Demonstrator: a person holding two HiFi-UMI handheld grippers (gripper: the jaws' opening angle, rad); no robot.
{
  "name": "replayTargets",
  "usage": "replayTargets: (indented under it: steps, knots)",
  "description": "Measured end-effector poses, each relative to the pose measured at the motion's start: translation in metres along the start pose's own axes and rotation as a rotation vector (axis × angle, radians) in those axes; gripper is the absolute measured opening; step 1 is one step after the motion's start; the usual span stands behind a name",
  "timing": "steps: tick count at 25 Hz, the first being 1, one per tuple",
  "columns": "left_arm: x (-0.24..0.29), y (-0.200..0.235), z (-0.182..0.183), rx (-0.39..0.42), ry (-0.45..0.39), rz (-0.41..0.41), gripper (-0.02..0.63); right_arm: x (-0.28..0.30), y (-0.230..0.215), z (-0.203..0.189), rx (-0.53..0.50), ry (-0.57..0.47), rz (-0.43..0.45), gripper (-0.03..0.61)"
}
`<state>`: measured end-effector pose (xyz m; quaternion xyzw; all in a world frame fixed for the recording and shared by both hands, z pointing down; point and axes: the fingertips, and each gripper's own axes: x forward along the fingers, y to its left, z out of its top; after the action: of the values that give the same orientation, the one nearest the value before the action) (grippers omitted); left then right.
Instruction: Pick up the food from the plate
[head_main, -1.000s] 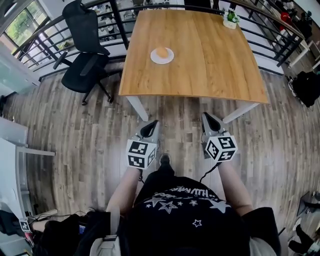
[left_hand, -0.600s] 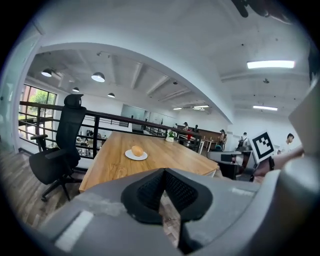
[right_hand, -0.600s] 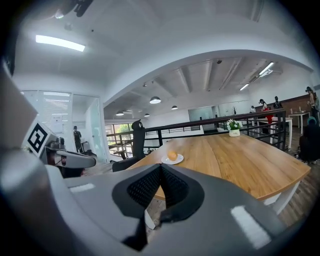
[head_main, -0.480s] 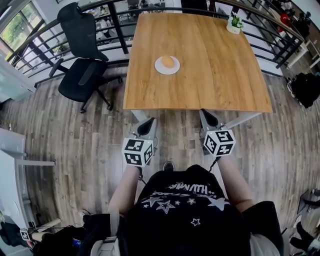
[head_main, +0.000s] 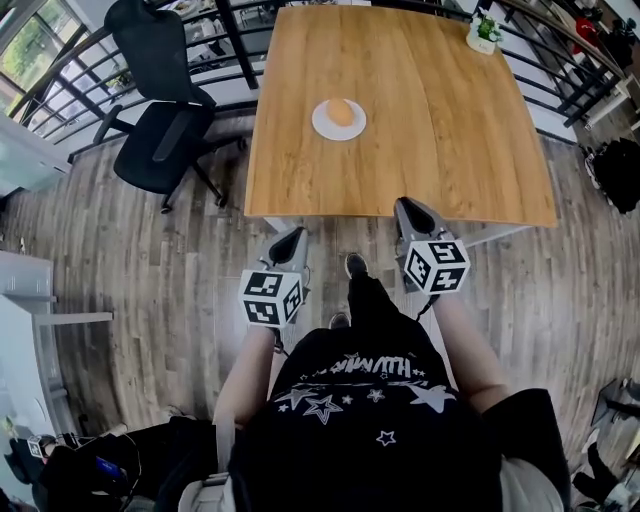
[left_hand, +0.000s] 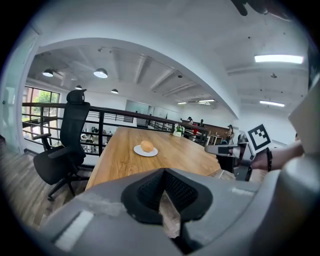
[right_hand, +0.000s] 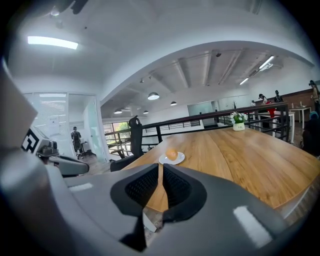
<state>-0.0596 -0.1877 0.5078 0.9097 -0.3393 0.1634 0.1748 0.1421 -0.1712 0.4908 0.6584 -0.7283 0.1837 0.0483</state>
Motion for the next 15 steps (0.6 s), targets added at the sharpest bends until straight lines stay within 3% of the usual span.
replayTargets:
  steps: [3,9,15]
  knots:
    - [0.019,0.011,0.009,0.0,-0.004,0.027,0.002,0.032,-0.006,0.006,-0.002,0.014,0.044,0.074]
    - [0.06,0.04,0.045,-0.01,-0.021,0.051,0.002,0.102,-0.017,0.033,0.008,0.06,0.11,0.238]
    - [0.099,0.064,0.058,-0.041,-0.014,0.096,0.001,0.161,-0.032,0.037,-0.016,0.14,0.157,0.299]
